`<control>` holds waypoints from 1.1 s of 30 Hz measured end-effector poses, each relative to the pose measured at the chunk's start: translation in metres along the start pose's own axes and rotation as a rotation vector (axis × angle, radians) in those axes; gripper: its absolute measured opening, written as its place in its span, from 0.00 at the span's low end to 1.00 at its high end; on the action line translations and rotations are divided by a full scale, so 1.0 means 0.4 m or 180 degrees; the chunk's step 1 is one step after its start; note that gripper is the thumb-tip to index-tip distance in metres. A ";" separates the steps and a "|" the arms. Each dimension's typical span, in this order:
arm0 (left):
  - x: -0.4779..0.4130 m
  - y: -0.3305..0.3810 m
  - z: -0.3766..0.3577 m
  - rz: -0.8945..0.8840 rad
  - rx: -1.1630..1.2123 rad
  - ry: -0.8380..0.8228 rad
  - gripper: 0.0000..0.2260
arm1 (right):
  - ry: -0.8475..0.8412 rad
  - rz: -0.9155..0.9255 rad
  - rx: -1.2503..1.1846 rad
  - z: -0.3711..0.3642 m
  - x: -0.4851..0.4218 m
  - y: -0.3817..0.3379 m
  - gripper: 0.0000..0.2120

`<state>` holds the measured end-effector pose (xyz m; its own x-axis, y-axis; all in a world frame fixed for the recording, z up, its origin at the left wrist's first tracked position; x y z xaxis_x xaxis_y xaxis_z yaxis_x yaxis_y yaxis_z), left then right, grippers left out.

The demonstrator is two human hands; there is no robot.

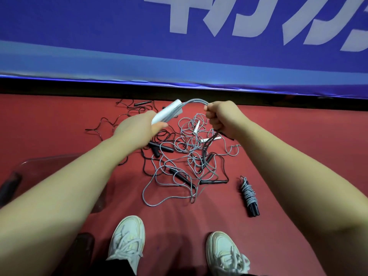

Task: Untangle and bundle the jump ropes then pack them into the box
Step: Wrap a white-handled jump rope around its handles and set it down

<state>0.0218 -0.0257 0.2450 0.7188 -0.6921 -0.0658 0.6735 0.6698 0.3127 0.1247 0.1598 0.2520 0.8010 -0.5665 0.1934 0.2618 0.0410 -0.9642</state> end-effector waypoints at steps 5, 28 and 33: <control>-0.007 -0.010 -0.023 -0.0030 -0.0459 -0.0186 0.18 | 0.0257 0.0389 0.1067 0.018 0.010 -0.013 0.14; 0.029 0.012 -0.044 -0.0061 0.2408 -0.1654 0.13 | -0.1188 0.1141 0.1718 0.005 0.056 -0.005 0.10; 0.028 0.001 -0.035 -0.0153 0.1715 -0.1320 0.15 | -0.1452 0.0762 0.1101 -0.007 0.066 -0.035 0.15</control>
<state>0.0325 -0.0292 0.2311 0.4922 -0.8357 0.2436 0.4461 0.4824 0.7538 0.1405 0.1421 0.2702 0.9885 -0.1030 0.1105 0.1445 0.4310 -0.8907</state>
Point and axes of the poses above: each hand's wrist, its own x-axis away from the middle knuckle, its own z-axis out of the back of the hand, y = z × x, the point moved 4 cm from there along -x, towards the middle knuckle
